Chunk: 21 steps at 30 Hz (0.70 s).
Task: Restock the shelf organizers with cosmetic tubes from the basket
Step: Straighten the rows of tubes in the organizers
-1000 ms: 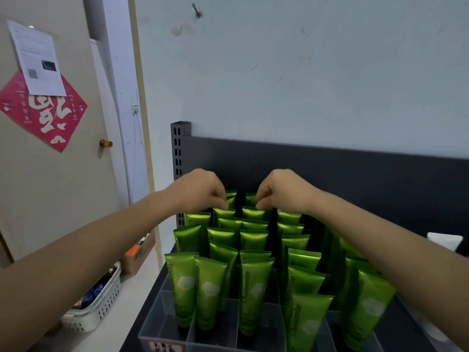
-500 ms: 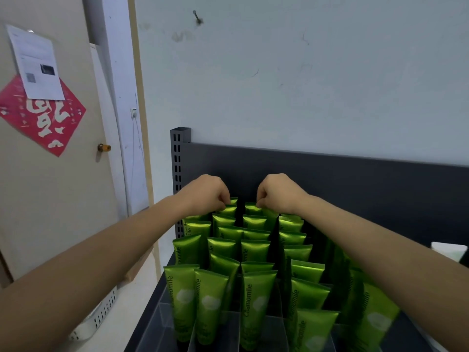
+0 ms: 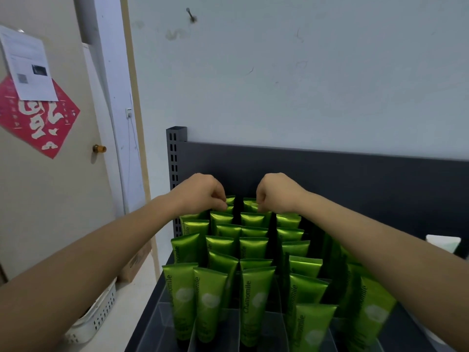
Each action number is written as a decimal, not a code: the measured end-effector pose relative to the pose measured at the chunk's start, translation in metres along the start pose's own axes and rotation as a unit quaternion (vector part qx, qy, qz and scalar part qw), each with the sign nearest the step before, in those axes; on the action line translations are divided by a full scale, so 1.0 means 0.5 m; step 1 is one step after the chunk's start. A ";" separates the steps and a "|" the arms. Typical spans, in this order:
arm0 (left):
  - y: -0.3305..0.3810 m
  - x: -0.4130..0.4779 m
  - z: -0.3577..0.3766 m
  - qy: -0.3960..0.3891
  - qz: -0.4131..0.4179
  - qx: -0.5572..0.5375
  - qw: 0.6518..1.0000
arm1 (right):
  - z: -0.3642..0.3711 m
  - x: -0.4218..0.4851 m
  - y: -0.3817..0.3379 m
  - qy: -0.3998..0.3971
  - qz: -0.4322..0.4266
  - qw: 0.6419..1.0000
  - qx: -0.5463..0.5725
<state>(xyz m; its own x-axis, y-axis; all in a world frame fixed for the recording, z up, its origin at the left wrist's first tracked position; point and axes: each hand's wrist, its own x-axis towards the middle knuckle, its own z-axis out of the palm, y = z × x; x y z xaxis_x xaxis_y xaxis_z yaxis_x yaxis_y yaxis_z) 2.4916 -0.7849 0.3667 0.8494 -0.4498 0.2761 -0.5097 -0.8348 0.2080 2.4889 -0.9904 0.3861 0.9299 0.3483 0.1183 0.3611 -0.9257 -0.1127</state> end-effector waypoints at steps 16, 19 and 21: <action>-0.049 -0.015 -0.031 0.082 -0.051 0.032 0.995 | -0.016 0.017 -0.012 0.071 -0.037 0.991 0.103; -0.073 -0.013 -0.033 0.033 -0.078 0.039 0.996 | -0.010 0.040 -0.032 0.054 -0.056 0.994 0.081; -0.083 -0.010 -0.024 0.011 -0.092 0.047 0.995 | 0.001 0.057 -0.045 0.039 -0.063 0.995 0.060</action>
<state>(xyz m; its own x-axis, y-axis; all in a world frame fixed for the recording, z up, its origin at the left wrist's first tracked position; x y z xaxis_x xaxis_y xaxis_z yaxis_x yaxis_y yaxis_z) 2.5068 -0.7442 0.3680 0.9235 -0.2796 0.2625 -0.3292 -0.9290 0.1688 2.5073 -0.9594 0.3916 0.8701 0.4432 0.2154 0.4844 -0.8496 -0.2087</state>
